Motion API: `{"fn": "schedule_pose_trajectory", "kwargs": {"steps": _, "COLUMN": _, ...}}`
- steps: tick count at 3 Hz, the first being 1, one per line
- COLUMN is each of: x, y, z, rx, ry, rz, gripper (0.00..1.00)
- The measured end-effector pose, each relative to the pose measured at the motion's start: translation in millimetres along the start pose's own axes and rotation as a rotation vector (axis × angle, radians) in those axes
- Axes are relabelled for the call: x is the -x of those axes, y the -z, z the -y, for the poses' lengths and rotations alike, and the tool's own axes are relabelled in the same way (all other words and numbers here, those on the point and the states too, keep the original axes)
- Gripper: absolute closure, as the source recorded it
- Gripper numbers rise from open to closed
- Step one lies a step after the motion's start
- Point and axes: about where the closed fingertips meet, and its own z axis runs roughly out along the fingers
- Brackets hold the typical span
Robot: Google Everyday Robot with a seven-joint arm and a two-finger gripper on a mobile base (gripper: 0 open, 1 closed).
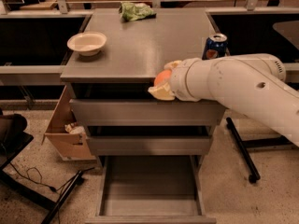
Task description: Pick orange from bottom drawer and place on counter
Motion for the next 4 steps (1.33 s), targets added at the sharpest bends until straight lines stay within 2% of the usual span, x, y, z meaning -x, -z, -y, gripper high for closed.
{"fn": "schedule_pose_trajectory", "kwargs": {"steps": 1, "x": 9.1, "y": 0.9, "z": 7.4, "rx": -0.03, "ry": 0.001, "rz": 0.033, "gripper": 1.0}}
{"fn": "schedule_pose_trajectory", "kwargs": {"steps": 2, "x": 9.2, "y": 0.8, "z": 7.6, "rx": -0.03, "ry": 0.001, "rz": 0.033, "gripper": 1.0}}
{"fn": "schedule_pose_trajectory", "kwargs": {"steps": 3, "x": 24.9, "y": -6.3, "z": 34.8, "rx": -0.056, "ry": 0.023, "rz": 0.065, "gripper": 1.0}}
{"fn": "schedule_pose_trajectory", "kwargs": {"steps": 4, "x": 53.9, "y": -32.1, "z": 76.7, "rx": -0.077, "ry": 0.041, "rz": 0.146, "gripper": 1.0}}
